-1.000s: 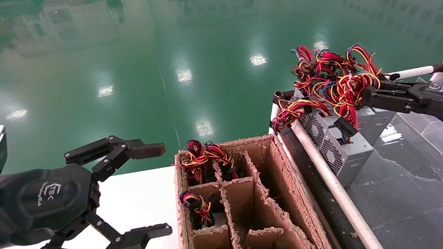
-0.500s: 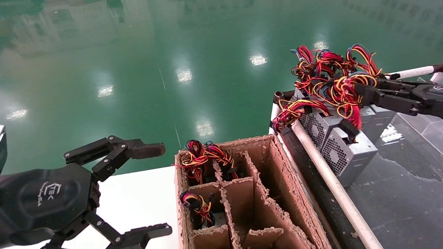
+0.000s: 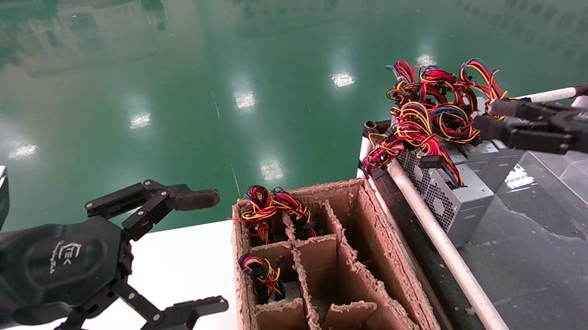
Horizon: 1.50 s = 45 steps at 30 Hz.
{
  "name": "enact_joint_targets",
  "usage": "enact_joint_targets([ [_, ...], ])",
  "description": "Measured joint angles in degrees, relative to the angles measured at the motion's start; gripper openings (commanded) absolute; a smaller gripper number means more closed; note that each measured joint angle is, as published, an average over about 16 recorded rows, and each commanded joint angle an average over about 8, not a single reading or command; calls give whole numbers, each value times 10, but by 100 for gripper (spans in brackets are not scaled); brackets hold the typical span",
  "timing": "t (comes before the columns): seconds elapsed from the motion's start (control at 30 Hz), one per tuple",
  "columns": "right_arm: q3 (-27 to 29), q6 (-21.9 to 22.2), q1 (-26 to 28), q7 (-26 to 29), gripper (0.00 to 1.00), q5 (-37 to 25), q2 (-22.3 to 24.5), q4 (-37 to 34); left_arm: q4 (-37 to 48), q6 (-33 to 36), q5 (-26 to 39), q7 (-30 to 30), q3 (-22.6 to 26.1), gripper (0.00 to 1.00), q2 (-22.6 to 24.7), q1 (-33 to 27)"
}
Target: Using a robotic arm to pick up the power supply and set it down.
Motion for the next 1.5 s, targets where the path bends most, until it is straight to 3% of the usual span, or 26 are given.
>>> enact_joint_targets([
  [0.4, 40, -2, -40, 4, 100, 38, 17, 59, 0, 0, 0, 0, 0, 100, 0, 0],
  [1.5, 147, 23, -235, 65, 100, 69, 46, 452, 0, 0, 0, 0, 0, 100, 0, 0],
])
